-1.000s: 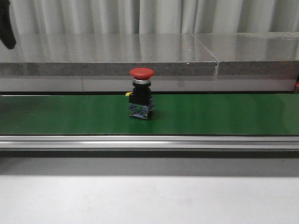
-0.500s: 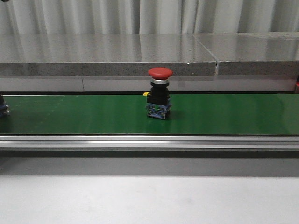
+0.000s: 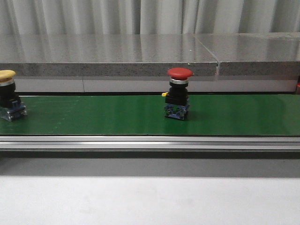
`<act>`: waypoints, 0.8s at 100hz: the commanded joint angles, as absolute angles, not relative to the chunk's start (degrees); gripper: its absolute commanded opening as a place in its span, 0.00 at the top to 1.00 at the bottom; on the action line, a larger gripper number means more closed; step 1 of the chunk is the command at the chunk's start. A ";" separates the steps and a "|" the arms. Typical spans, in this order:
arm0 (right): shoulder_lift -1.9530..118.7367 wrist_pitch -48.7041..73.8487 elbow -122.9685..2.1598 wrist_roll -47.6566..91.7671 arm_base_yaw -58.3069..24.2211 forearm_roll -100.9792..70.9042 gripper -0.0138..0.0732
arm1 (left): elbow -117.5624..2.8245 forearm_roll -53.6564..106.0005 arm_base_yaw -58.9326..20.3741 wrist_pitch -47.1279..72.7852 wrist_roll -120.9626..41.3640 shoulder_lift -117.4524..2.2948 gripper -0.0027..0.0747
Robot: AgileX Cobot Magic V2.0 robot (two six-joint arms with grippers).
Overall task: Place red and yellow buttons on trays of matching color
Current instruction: 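Lower the right gripper and grasp the red button at the belt end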
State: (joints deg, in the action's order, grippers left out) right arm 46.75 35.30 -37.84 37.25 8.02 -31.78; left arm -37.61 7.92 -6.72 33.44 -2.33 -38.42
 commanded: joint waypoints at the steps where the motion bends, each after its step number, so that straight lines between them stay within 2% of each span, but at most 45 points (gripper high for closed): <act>1: 46.21 32.73 -39.40 37.59 8.07 -32.86 0.92 | -36.07 8.63 -7.17 29.01 -2.15 -33.40 0.43; 19: 46.21 32.67 -39.40 37.59 8.07 -32.86 0.92 | -31.98 8.63 -7.17 29.12 -2.15 -26.92 0.86; 26: 46.21 32.67 -39.40 37.59 8.07 -32.86 0.92 | -31.23 8.63 -7.17 29.12 -2.15 -25.85 0.99; 43: 46.27 33.22 -39.40 37.59 8.07 -32.86 0.92 | -30.74 8.63 -7.17 29.12 -2.15 -25.71 0.99; 50: 46.27 34.91 -39.40 37.59 8.07 -32.86 0.87 | -30.74 8.63 -7.17 29.12 -2.15 -25.71 0.99; 55: 46.27 36.01 -39.40 37.59 8.07 -32.86 0.80 | -30.74 8.63 -7.17 29.12 -2.15 -25.71 0.99; 62: 46.27 37.48 -39.40 37.59 8.07 -32.86 0.64 | -30.74 8.63 -7.17 29.12 -2.15 -25.71 0.99; 74: 46.27 38.33 -39.40 37.59 8.07 -32.92 0.26 | -30.74 8.63 -7.17 29.12 -2.15 -25.71 0.99; 80: 46.27 38.38 -39.40 37.59 8.07 -33.76 0.12 | -30.74 8.63 -7.17 29.12 -2.15 -25.71 0.99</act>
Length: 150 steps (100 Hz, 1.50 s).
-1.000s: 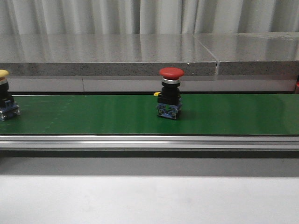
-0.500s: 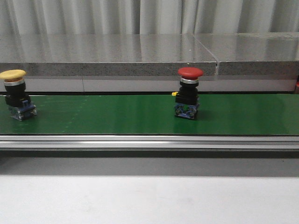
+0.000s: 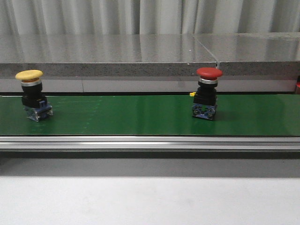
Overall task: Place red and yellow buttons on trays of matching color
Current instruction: 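Lower the right gripper and grasp the red button at the belt end, then carry the red button into the red tray and open the right gripper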
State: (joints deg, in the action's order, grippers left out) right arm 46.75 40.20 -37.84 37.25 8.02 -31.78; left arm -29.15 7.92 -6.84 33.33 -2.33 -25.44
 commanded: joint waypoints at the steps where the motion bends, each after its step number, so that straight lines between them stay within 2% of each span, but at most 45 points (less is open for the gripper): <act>1: 46.27 38.45 -39.40 37.59 8.07 -33.90 0.09 | -30.74 8.63 -7.17 29.12 -2.15 -25.71 0.99; 3: 46.27 38.45 -39.40 37.59 8.07 -34.33 0.07 | -30.74 8.63 -7.17 29.12 -2.15 -25.71 0.99; 13: 46.27 38.39 -39.40 37.59 8.07 -35.32 0.11 | -30.74 8.63 -7.17 29.12 -2.15 -25.71 0.99; 30: 48.52 39.67 -40.25 38.35 8.01 -35.32 0.11 | -30.74 8.63 -7.17 29.12 -2.15 -25.71 0.99; 84: 70.92 36.45 -49.12 41.42 0.91 -35.33 0.11 | -30.74 8.63 -7.17 29.12 -2.15 -25.71 0.99; 130: 83.72 30.73 -56.92 41.44 -2.99 -35.22 0.12 | -30.74 8.63 -7.17 29.12 -2.15 -25.71 0.99; 135: 84.41 30.45 -56.99 41.44 -2.99 -35.22 0.15 | -30.74 8.63 -7.17 29.12 -2.15 -25.71 0.99; 140: 84.72 30.39 -56.99 41.44 -2.99 -35.22 0.23 | -30.74 8.63 -7.17 29.12 -2.15 -25.71 0.99; 145: 84.72 30.52 -56.99 41.44 -2.99 -35.22 0.35 | -30.74 8.63 -7.17 29.12 -2.15 -25.71 0.99; 150: 84.45 30.59 -57.04 41.44 -2.99 -35.22 0.51 | -30.74 8.63 -7.17 29.12 -2.15 -25.71 0.99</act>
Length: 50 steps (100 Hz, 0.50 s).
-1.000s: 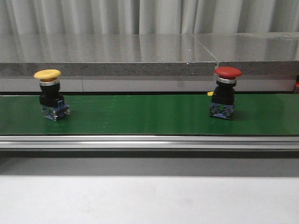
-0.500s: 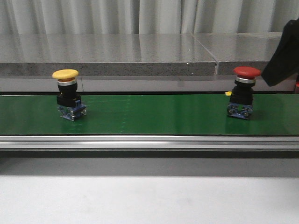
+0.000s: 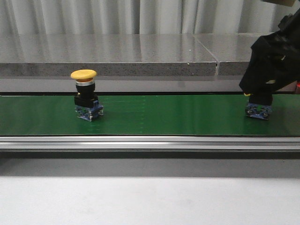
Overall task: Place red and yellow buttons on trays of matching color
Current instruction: 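Carry the red button into the red tray and open the right gripper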
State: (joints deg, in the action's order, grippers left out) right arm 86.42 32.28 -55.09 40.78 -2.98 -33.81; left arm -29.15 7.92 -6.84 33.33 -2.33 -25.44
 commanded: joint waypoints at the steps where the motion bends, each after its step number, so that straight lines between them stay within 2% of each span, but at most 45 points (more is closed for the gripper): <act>1: 84.46 30.66 -57.04 41.44 -2.99 -35.22 0.54 | -30.74 8.63 -7.17 29.12 -2.15 -25.71 0.99; 7: 83.99 31.62 -57.49 41.44 -2.99 -35.22 0.71 | -30.74 8.63 -7.17 29.12 -2.15 -25.71 0.99; 14: 83.30 33.51 -58.95 41.44 -2.51 -35.17 0.82 | -30.74 8.63 -7.17 29.12 -2.15 -25.71 0.99; 28: 82.46 37.98 -64.98 41.44 1.27 -34.94 0.84 | -30.74 8.63 -7.17 29.12 -2.15 -25.71 0.99; 50: 82.99 42.06 -76.26 40.93 15.20 -34.82 0.84 | -30.74 8.63 -7.17 29.12 -2.15 -25.71 0.99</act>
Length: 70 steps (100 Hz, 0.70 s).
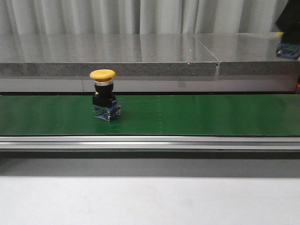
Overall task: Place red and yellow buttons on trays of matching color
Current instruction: 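Carry the red button into the red tray and open the right gripper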
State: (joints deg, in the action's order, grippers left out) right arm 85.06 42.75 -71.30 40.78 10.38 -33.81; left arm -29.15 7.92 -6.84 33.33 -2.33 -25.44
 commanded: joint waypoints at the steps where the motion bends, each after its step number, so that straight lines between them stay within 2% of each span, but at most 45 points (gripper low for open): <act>1: 83.17 42.06 -76.86 40.93 15.66 -34.82 0.84 | -30.74 8.63 -7.17 29.12 -2.15 -25.71 0.99; 25: 88.03 36.93 -84.59 39.54 27.51 -34.87 0.84 | -30.74 8.63 -7.17 29.12 -2.15 -25.71 0.99; 70: 105.14 33.01 -95.13 39.49 33.91 -34.87 0.84 | -30.74 8.63 -7.17 29.12 -2.15 -25.71 0.99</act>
State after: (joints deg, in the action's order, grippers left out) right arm 105.46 35.90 -91.70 39.59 33.06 -33.41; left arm -29.15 7.92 -6.84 33.33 -2.33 -25.44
